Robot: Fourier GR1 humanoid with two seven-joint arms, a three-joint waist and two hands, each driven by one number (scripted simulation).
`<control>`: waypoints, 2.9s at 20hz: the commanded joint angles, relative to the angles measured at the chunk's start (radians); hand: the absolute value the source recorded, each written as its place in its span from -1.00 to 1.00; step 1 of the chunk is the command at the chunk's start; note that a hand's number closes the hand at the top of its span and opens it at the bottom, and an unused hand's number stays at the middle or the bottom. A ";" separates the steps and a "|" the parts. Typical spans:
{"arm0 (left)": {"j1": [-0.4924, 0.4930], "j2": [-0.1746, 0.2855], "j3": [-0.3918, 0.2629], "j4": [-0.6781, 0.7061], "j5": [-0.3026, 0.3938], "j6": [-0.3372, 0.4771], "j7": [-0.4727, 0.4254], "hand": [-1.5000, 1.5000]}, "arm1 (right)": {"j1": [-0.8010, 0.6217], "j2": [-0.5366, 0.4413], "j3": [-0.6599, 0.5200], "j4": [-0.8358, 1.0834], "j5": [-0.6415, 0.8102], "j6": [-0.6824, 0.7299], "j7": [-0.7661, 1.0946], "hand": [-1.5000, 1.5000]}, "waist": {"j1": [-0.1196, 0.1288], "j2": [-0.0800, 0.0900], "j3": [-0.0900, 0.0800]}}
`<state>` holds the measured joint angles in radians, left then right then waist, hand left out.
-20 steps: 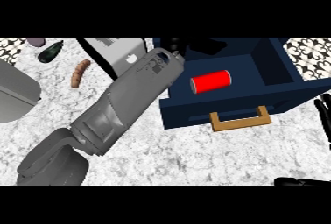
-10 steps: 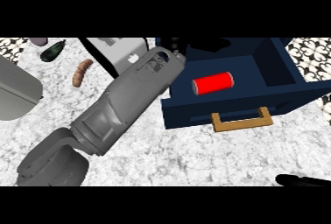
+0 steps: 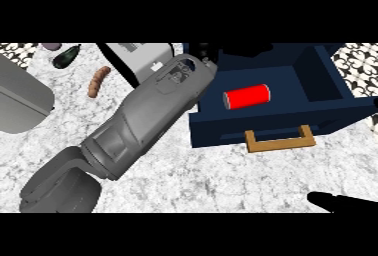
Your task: Pick up the can, place it into the drawer and close the drawer
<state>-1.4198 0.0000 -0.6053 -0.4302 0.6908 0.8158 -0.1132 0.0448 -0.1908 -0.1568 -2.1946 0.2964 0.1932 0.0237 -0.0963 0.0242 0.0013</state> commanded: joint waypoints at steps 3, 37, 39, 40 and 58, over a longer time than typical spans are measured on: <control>-0.041 0.000 0.013 0.011 0.026 0.021 -0.003 -1.00 | -0.041 -0.045 0.098 0.000 0.243 -0.027 0.010 -1.00 | 0.036 -0.007 -0.001; 0.181 0.332 -0.040 -0.501 -0.123 -0.007 0.318 -1.00 | -0.468 0.040 0.130 1.172 0.877 -0.631 -0.127 -1.00 | 0.162 -0.021 0.001; 0.248 0.378 -0.028 -0.558 -0.109 -0.044 0.317 -1.00 | -0.503 0.030 0.112 1.198 0.871 -0.651 -0.143 -1.00 | 0.164 -0.022 0.000; 0.224 0.386 -0.024 -0.542 -0.115 -0.037 0.341 -1.00 | -0.565 0.023 0.097 1.241 0.890 -0.646 -0.117 -1.00 | 0.163 -0.019 0.000; 0.482 0.494 -0.040 -0.842 -0.186 -0.025 0.374 -1.00 | -1.000 -0.018 -0.052 1.783 0.905 -0.912 -0.154 -1.00 | 0.191 -0.004 0.001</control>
<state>-1.0057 0.4860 -0.6279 -1.2041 0.5221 0.7798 0.2638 -0.8758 -0.1870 -0.1804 -0.5150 1.2096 -0.7056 -0.1166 0.0757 0.0070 -0.0055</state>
